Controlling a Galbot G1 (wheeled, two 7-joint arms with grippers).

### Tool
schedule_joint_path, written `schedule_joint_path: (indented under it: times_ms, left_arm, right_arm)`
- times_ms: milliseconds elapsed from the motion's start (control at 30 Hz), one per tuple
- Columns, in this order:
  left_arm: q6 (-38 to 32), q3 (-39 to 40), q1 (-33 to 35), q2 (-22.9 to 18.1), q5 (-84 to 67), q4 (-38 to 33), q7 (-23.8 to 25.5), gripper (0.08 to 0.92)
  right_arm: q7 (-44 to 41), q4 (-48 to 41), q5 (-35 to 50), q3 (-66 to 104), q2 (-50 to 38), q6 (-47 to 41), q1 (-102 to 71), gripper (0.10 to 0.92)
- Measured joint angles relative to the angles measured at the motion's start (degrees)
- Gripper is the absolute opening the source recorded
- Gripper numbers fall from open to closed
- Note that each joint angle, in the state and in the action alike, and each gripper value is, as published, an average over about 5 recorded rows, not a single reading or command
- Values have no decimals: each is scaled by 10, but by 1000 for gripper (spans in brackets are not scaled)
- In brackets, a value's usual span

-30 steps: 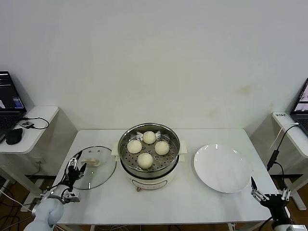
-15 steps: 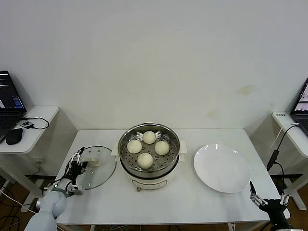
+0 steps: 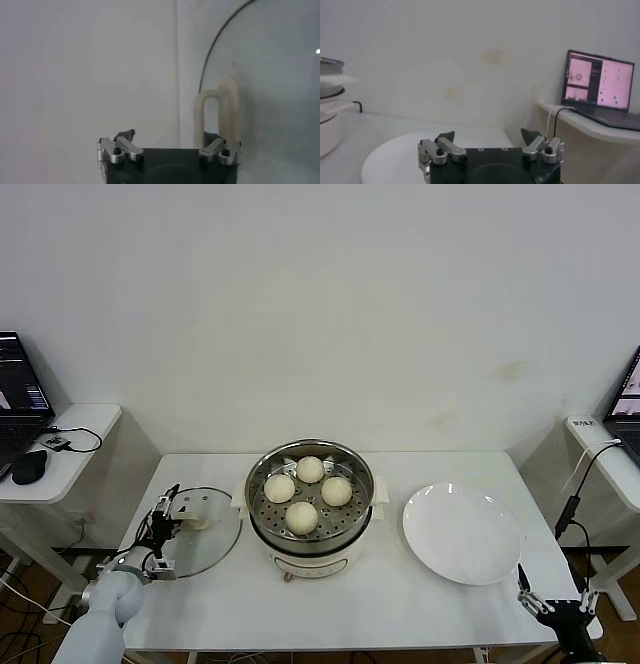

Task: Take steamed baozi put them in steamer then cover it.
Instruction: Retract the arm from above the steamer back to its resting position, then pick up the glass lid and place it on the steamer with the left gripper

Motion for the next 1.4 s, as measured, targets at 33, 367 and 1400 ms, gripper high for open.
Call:
schedule_joint_path:
  times_ms: [33,367,1400]
  left_arm:
    - [0,0,0,0,1,2,0,680]
    - [-4,-7,7,-6,3,6,-6,377]
    - [98,-129,185,51,-78,-298,36,154]
  right_arm:
    - [0,0,0,0,0,0,0,823]
    - [-2,-7,-4,-8,0,4,6,823]
    - [-8,-21,-41,-39,-10,33,20,823]
